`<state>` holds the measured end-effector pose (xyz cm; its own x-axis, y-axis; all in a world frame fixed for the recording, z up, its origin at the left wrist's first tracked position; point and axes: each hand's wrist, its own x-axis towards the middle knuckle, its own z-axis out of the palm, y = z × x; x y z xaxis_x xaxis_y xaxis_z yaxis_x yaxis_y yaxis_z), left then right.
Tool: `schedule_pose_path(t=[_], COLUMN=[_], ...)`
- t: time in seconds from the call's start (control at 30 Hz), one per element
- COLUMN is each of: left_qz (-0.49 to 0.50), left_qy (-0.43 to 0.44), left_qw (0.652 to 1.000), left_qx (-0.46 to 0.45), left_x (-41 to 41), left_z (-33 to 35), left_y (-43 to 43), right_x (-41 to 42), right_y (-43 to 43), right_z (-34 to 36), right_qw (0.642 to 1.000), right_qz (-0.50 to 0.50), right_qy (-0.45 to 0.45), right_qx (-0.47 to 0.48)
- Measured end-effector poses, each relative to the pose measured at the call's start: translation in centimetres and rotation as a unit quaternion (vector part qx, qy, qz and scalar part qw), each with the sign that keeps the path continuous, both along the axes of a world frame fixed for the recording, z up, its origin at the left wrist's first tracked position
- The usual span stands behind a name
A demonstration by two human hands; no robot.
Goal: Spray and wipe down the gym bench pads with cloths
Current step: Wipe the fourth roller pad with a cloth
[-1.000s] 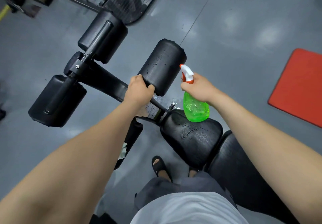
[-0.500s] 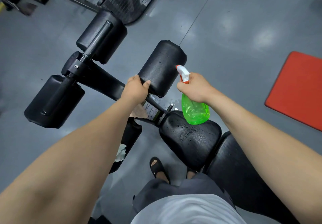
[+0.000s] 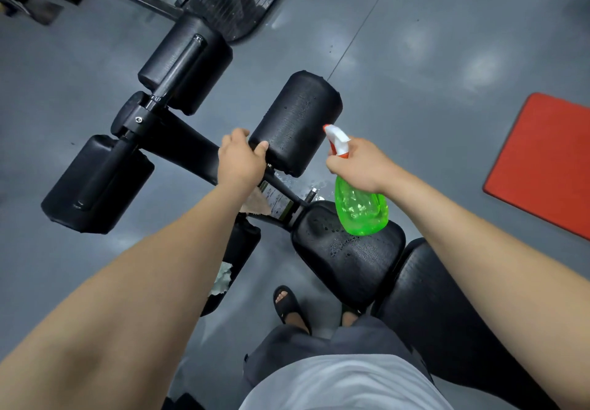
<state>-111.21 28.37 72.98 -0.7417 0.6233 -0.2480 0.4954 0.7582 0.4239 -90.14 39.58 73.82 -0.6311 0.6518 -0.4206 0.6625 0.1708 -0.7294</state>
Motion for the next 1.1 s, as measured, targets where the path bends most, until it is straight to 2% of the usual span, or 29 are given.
schedule_pose_path(t=[0.1,0.33,0.5,0.57,0.67,0.8,0.9,1.1], left_qz=[-0.068,-0.09,-0.075,-0.065,-0.037,-0.07,-0.116,-0.076], left_qy=[0.025,-0.014,-0.037,-0.057,-0.053,0.03,0.039,-0.029], left_qw=[0.997,0.993,0.991,0.991,0.995,0.997,0.992,0.995], left_qx=[0.019,-0.071,-0.103,-0.101,-0.07,0.024,-0.003,-0.05], left_x=[1.5,1.8,-0.3,-0.9,-1.4,0.1,1.5,0.0], left_z=[-0.1,0.2,0.4,0.3,-0.1,-0.5,-0.9,-0.8], left_y=[-0.4,0.1,1.1,1.2,0.9,-0.1,-0.6,0.7], right_x=[-0.2,0.2,0.4,0.2,0.0,-0.3,-0.3,0.2], right_y=[1.3,0.9,-1.9,-2.7,-2.5,-0.4,1.1,-0.2], right_z=[-0.1,-0.5,-0.6,-1.1,-1.6,-1.6,-1.7,-1.4], right_qw=[0.999,1.0,0.995,0.995,1.0,0.998,0.995,1.0], right_qz=[-0.041,-0.026,0.071,0.089,0.009,-0.061,-0.093,0.003], right_qy=[0.014,0.008,0.039,0.032,0.013,0.031,0.034,0.011], right_qx=[0.007,-0.003,-0.054,-0.029,-0.007,0.001,-0.002,-0.004])
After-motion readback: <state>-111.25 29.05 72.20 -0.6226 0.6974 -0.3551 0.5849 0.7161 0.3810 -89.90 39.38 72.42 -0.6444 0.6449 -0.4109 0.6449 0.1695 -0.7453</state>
